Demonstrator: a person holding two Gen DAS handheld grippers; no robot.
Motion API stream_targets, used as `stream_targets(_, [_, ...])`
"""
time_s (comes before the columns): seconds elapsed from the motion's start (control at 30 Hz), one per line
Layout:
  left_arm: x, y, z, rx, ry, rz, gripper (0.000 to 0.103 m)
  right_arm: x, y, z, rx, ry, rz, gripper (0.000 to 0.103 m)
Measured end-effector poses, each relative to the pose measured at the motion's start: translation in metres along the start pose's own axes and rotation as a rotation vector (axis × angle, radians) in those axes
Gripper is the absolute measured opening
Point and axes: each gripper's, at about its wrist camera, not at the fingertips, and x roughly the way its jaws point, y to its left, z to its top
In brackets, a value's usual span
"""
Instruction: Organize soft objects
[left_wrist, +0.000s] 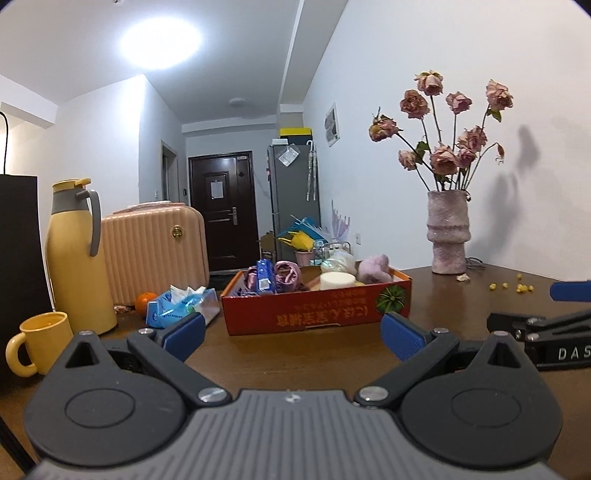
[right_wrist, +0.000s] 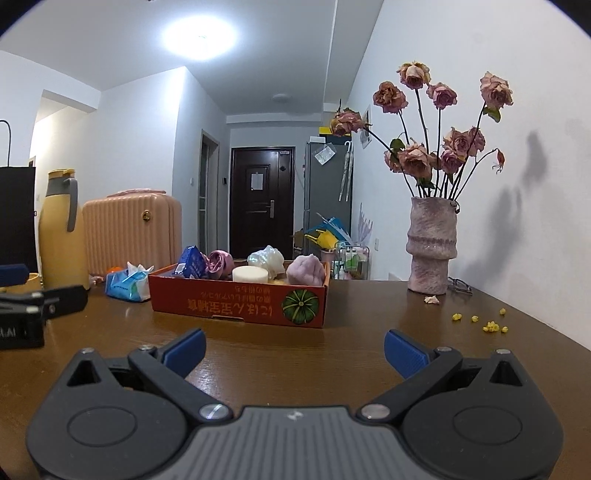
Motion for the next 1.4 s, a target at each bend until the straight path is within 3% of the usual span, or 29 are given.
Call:
stream_targets(0.33, [-0.006,-0.004,-0.004,0.002,0.016,-0.012,0.103,-0.017,-0.002,0.001,-0.007,-0.007,0.004,0.103])
stream_targets(1.4, [-0.006,-0.004,-0.005,0.003,0.015,-0.012,0.103,-0.018,0.001,0.004,-0.006,-0.010,0.017,0.103])
